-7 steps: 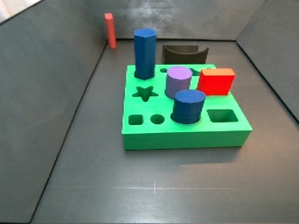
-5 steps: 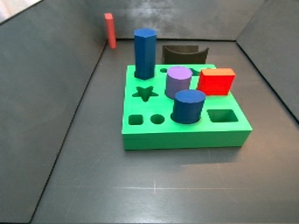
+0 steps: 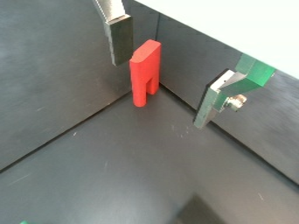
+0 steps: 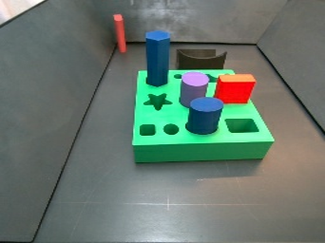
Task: Pick up the square-circle object. Move up. Rotate the square-circle object. Move to above the board. Insert the square-circle object.
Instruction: Pick up the square-circle object.
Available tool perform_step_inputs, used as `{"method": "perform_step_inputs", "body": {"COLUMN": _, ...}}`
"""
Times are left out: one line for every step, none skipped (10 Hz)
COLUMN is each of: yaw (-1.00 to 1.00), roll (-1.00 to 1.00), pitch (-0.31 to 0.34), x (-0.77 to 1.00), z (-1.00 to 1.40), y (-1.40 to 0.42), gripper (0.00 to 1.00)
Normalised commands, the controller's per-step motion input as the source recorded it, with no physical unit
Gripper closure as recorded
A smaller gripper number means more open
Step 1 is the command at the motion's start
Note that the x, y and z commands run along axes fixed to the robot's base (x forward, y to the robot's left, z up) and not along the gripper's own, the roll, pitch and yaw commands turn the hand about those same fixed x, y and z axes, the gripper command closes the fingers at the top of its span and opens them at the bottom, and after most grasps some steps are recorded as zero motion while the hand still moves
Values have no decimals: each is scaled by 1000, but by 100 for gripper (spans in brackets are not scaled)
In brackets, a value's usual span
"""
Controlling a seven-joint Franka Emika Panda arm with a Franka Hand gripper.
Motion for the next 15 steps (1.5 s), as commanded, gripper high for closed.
{"method": "perform_step_inputs", "body": {"yaw": 209, "roll": 11, "pitch": -113, "x": -720, "z": -426, "y": 474, "gripper": 0}}
{"method": "perform_step_inputs", "body": {"yaw": 217, "roll": 0, "pitch": -131, "x": -809, "z": -374, "y": 451, "gripper": 0}}
{"method": "perform_step_inputs", "body": {"yaw": 200, "roll": 0, "pitch": -134, "x": -743, "z": -303, "y": 437, "gripper": 0}}
{"method": "perform_step_inputs", "body": {"yaw": 126, "roll": 0, "pitch": -110, "x": -697, "z": -280, "y": 460, "gripper": 0}}
{"method": "perform_step_inputs", "body": {"yaw": 109, "roll": 0, "pitch": -91, "x": -649, "z": -251, "y": 426, "gripper": 0}}
{"method": "perform_step_inputs", "body": {"yaw": 94, "roll": 0, "pitch": -84, "x": -623, "z": -240, "y": 386, "gripper": 0}}
{"method": "perform_step_inputs", "body": {"yaw": 86, "roll": 0, "pitch": -47, "x": -466, "z": -254, "y": 389, "gripper": 0}}
{"method": "perform_step_inputs", "body": {"yaw": 74, "roll": 17, "pitch": -27, "x": -349, "z": -320, "y": 363, "gripper": 0}}
{"method": "perform_step_inputs", "body": {"yaw": 66, "roll": 0, "pitch": -43, "x": -337, "z": -346, "y": 340, "gripper": 0}}
{"method": "perform_step_inputs", "body": {"yaw": 29, "roll": 0, "pitch": -19, "x": -97, "z": -334, "y": 209, "gripper": 0}}
{"method": "perform_step_inputs", "body": {"yaw": 0, "roll": -51, "pitch": 0, "x": 69, "z": -351, "y": 49, "gripper": 0}}
{"method": "perform_step_inputs", "body": {"yaw": 0, "roll": -49, "pitch": 0, "x": 100, "z": -351, "y": 43, "gripper": 0}}
{"method": "perform_step_inputs", "body": {"yaw": 0, "roll": -41, "pitch": 0, "x": 66, "z": -343, "y": 57, "gripper": 0}}
{"method": "perform_step_inputs", "body": {"yaw": 0, "roll": -47, "pitch": 0, "x": 0, "z": -331, "y": 83, "gripper": 0}}
{"method": "perform_step_inputs", "body": {"yaw": 0, "roll": -86, "pitch": -7, "x": 0, "z": -223, "y": 26, "gripper": 0}}
